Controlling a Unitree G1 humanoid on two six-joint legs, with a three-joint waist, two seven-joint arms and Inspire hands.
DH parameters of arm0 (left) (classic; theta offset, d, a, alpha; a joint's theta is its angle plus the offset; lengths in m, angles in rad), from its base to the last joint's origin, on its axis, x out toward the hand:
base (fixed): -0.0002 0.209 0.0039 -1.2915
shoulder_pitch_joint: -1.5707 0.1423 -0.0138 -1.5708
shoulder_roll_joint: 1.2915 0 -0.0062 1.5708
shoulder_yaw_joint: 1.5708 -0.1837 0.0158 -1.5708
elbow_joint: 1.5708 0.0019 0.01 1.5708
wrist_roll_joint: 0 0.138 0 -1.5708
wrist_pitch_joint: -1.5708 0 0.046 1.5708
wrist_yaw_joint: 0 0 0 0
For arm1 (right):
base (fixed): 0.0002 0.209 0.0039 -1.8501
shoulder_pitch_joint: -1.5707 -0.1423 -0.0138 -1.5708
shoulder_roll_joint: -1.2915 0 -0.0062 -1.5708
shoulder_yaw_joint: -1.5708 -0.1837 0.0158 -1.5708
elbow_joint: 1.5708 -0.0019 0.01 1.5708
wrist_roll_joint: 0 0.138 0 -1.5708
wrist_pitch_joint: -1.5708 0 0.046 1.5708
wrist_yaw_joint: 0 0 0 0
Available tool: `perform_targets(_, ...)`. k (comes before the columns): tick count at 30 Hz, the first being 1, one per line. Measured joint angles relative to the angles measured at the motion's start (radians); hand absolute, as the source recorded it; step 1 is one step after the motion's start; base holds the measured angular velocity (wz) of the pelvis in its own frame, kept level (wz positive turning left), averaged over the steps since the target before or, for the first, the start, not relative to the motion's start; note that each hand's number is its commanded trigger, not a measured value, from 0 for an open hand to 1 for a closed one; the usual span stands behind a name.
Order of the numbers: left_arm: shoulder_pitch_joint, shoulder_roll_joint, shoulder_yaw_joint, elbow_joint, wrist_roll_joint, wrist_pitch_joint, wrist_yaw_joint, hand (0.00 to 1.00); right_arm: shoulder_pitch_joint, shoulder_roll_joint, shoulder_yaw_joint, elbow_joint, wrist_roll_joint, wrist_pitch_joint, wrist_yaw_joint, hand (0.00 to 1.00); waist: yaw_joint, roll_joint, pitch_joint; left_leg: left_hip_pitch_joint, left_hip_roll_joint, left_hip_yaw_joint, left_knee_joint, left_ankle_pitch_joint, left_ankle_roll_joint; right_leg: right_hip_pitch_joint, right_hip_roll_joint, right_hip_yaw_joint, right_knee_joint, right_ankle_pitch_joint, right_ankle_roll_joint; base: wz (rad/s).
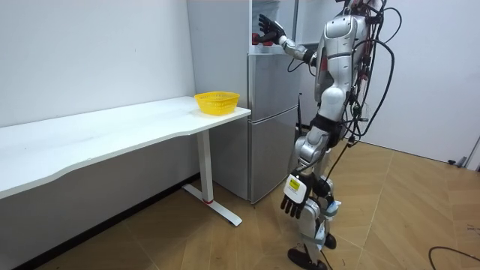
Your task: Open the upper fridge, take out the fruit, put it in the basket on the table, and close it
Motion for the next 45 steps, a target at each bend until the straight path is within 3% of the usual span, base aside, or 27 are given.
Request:
perform_targets(9, 0.003, 0.004, -0.001, -0.015, 0.000, 0.007, 0.002, 0.00, -0.032, 0.000, 0.003, 0.118, 0.000, 0.002, 0.031, 0.00, 0.002, -0.017, -0.0014, 0.005, 0.000, 0.000, 0.007, 0.000, 0.000, 0.006, -0.001, -0.002, -0.001, 0.000, 0.000, 0.00)
perform_targets(22, 0.005, 0.004, -0.012, -0.015, -0.001, 0.009, 0.002, 0.00, -0.076, 0.000, 0.004, 0.155, 0.000, 0.003, 0.059, 0.00, 0.001, -0.004, 0.0025, 0.002, 0.000, -0.001, 0.008, 0.000, 0.000, 0.006, -0.001, -0.008, -0.001, 0.001, -0.001, 0.00)
perform_targets(33, 0.006, 0.004, -0.013, -0.015, -0.001, 0.013, 0.002, 0.00, -0.079, 0.000, 0.004, 0.170, -0.003, 0.003, 0.066, 0.00, 0.004, 0.000, 0.0001, 0.000, 0.000, -0.001, 0.008, 0.000, 0.000, 0.003, -0.001, -0.009, 0.000, 0.001, -0.001, 0.00)
perform_targets(37, 0.008, 0.005, -0.013, -0.019, -0.001, 0.016, 0.001, 0.00, -0.095, -0.001, 0.015, 0.184, -0.003, 0.034, 0.068, 0.00, 0.000, -0.006, -0.0044, -0.011, 0.000, -0.004, 0.010, 0.000, 0.000, -0.002, -0.001, -0.011, 0.000, 0.001, -0.001, 0.00)
perform_targets(45, 0.027, 0.006, -0.012, -0.076, -0.001, 0.038, 0.002, 0.00, -0.173, -0.059, 0.083, 0.282, 0.073, 0.058, 0.127, 0.00, 0.004, -0.018, -0.0071, -0.008, 0.001, -0.007, 0.011, 0.001, 0.000, 0.001, -0.003, -0.020, 0.000, 0.001, -0.001, 0.02)
